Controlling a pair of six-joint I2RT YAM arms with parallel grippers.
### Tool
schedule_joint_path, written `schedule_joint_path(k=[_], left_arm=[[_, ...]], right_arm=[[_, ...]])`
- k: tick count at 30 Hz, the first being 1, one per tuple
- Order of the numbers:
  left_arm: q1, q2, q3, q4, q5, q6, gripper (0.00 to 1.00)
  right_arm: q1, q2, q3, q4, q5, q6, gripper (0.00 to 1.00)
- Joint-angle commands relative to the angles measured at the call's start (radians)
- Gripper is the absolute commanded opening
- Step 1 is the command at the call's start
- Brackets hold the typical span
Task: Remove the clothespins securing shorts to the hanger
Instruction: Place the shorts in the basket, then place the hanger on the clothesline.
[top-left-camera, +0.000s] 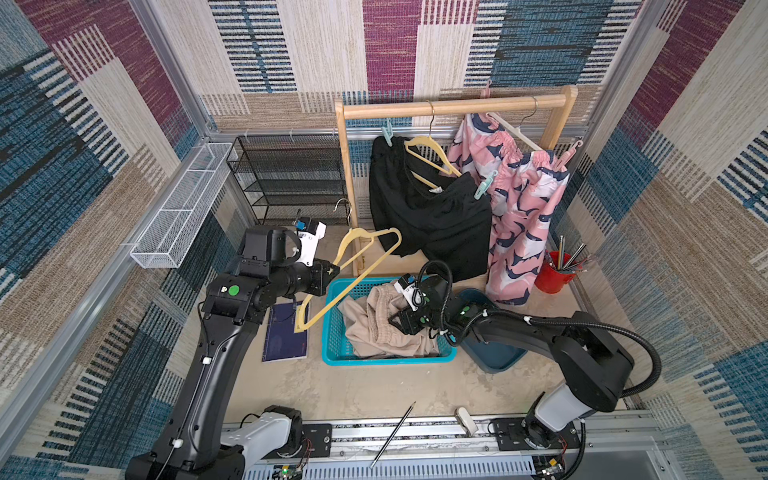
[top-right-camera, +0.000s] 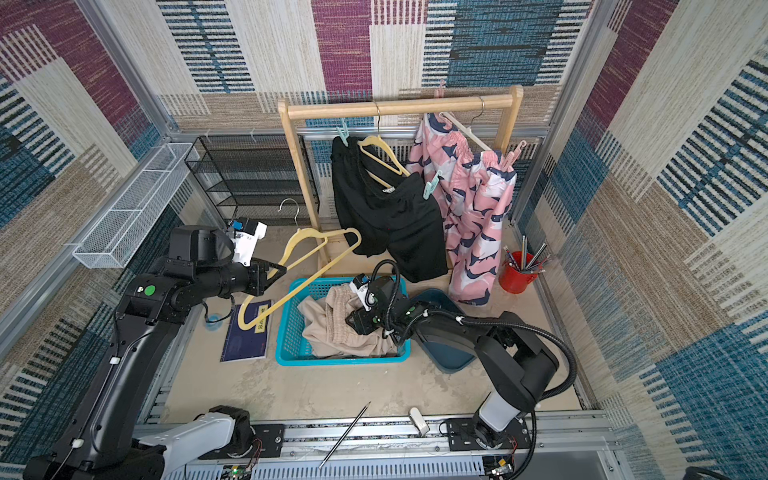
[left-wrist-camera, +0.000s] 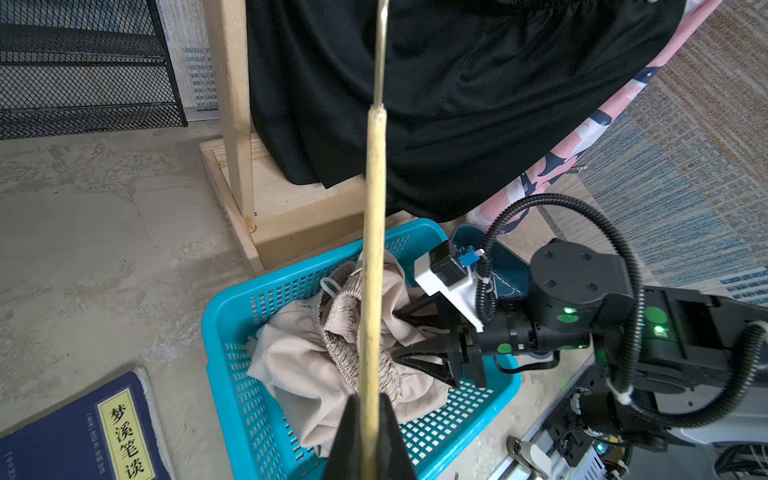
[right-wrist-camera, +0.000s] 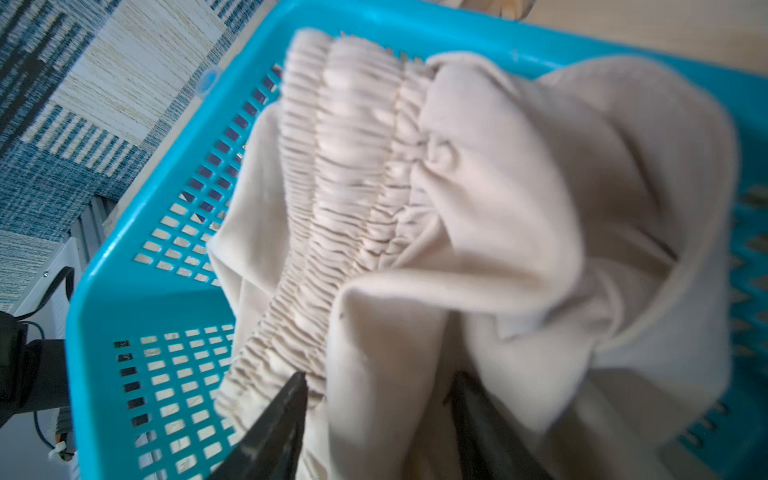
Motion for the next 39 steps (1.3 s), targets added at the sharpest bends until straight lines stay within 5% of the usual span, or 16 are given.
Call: schedule_joint_path(k=[1,10,20,33,39], left_arm=[[0.002,0.001,-0.002,0.047,0.041,-0.014,0.0],[0.004,-0.003,-0.016,0.063,0.138,0.013,0.0],[0.006,-0.026,-0.061,0.058,0.485,0.14,0.0],[0.006,-0.029,-0.104,0.013,0.637,0.259,0.0],[0.006,-0.009,-0.109,0.01,0.66,0.27,0.0]], right_arm=[[-0.001,-0.068,0.029,-0.132,0.071,-0.011,0.64],[-0.142,-0.292,0.035,-0.27,-0.087,-0.016,0.7],[-0.496,-0.437,-0.021,-0.107,-0.593,-0.05,0.68],[-0.77,-0.524,-0.035,-0.148,-0.767,-0.157,0.67],[-0.799,-0.503,-0.026,-0.129,-0.914,-0.212,0.67]])
